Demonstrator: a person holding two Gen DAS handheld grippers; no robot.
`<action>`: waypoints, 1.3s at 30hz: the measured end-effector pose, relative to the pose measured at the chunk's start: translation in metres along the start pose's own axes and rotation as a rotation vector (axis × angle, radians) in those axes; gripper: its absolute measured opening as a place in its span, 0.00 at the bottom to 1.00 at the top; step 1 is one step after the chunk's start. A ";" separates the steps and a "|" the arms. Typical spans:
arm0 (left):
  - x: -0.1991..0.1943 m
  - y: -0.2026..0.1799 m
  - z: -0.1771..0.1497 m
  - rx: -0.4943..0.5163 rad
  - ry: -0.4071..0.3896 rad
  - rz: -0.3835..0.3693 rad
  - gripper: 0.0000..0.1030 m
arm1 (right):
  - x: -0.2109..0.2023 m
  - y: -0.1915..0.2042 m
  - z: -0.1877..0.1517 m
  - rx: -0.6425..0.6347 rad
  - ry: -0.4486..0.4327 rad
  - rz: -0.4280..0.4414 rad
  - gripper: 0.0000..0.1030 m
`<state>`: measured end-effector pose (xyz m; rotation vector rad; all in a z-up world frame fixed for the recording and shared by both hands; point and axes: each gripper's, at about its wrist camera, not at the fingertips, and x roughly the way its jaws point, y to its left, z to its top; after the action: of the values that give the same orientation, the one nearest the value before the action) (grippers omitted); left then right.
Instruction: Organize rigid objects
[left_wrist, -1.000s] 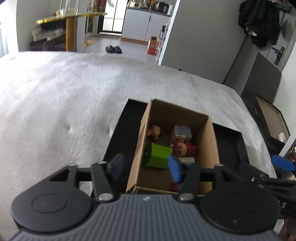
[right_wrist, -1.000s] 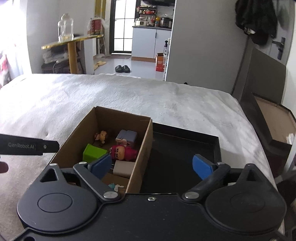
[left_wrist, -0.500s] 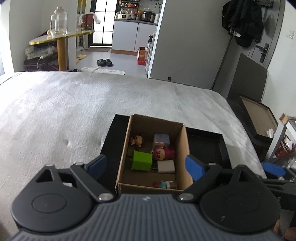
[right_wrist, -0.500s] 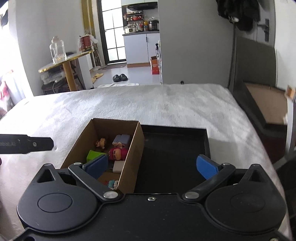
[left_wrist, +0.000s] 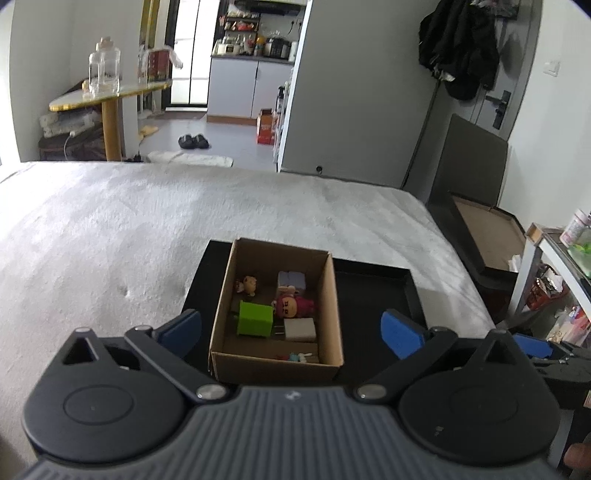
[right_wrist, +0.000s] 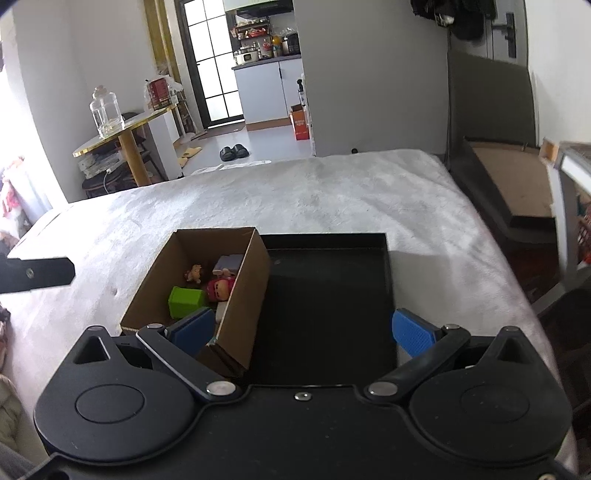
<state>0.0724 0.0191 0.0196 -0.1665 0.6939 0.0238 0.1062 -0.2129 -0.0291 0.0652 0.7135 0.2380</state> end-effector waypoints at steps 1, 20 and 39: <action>-0.003 -0.002 -0.001 0.005 -0.005 -0.002 1.00 | -0.004 -0.001 -0.001 -0.005 -0.002 -0.005 1.00; -0.057 -0.004 -0.028 0.012 -0.015 -0.009 1.00 | -0.065 -0.011 -0.018 0.014 -0.017 -0.026 1.00; -0.081 -0.007 -0.052 0.042 -0.048 0.024 1.00 | -0.085 0.006 -0.041 -0.012 0.025 0.025 1.00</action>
<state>-0.0221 0.0070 0.0329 -0.1172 0.6482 0.0357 0.0163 -0.2281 -0.0053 0.0595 0.7365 0.2680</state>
